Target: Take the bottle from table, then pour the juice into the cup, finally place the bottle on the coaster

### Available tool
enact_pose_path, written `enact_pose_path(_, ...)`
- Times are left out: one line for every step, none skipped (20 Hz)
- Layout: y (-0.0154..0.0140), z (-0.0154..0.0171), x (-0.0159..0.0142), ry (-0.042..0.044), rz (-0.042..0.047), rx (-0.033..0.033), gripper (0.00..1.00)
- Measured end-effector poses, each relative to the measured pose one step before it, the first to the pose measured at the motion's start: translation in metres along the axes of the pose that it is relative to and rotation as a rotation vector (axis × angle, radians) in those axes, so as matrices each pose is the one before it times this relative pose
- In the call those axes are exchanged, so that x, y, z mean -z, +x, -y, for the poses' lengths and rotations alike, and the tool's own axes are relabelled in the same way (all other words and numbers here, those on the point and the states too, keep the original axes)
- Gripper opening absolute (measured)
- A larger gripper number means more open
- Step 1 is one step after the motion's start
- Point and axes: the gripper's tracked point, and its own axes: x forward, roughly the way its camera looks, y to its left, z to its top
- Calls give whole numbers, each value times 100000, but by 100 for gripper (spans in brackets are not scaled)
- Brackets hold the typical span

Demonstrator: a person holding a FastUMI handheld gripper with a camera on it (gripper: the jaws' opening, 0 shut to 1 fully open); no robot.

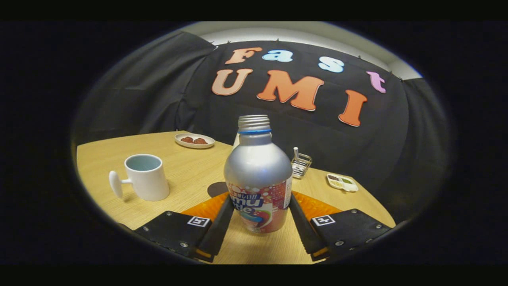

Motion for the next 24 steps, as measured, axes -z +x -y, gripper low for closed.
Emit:
enact_pose_path(75, -234, -388, -2911, -85, -16, 78)
enact_pose_path(98, -348, -499, -3113, 116, -86, 78)
enact_pose_path(190, -84, -279, -3376, 127, 444, 77)
enact_pose_path(226, -158, -376, -4312, 118, 136, 78)
enact_pose_path(57, -291, -414, -4397, 306, 440, 78)
enact_pose_path(191, -161, -324, -4383, 195, 560, 77)
enact_pose_path(225, -62, -181, -4311, 79, 377, 77)
enact_pose_path(178, -70, -159, -4100, -72, 205, 77)
enact_pose_path(146, -155, -319, -4001, 537, 229, 77)
enact_pose_path(51, -107, -332, -3864, 349, 101, 77)
enact_pose_path(340, -110, -384, -3360, 556, 511, 77)
enact_pose_path(72, -76, -341, -3297, 480, 401, 77)
enact_pose_path(81, -343, -229, -3366, 467, 160, 77)
enact_pose_path(34, -134, -378, -3635, 478, 517, 77)
enact_pose_path(102, -60, -266, -4072, 835, 607, 77)
enact_pose_path(153, -46, -293, -4237, 432, 1066, 77)
enact_pose_path(54, -29, -131, -4411, 578, 1003, 77)
enact_pose_path(41, 49, -279, -4097, 619, 1026, 77)
enact_pose_path(-97, 153, -238, -4083, 416, 864, 77)
enact_pose_path(-81, 211, -137, -3744, 566, 1005, 77)
enact_pose_path(-115, 40, 7, -3763, 198, 898, 77)
enact_pose_path(67, -23, 118, -3786, 251, 908, 77)
enact_pose_path(3, -29, -177, -3011, 266, 251, 77)
enact_pose_path(-76, -200, -81, -2457, 281, -615, 77)
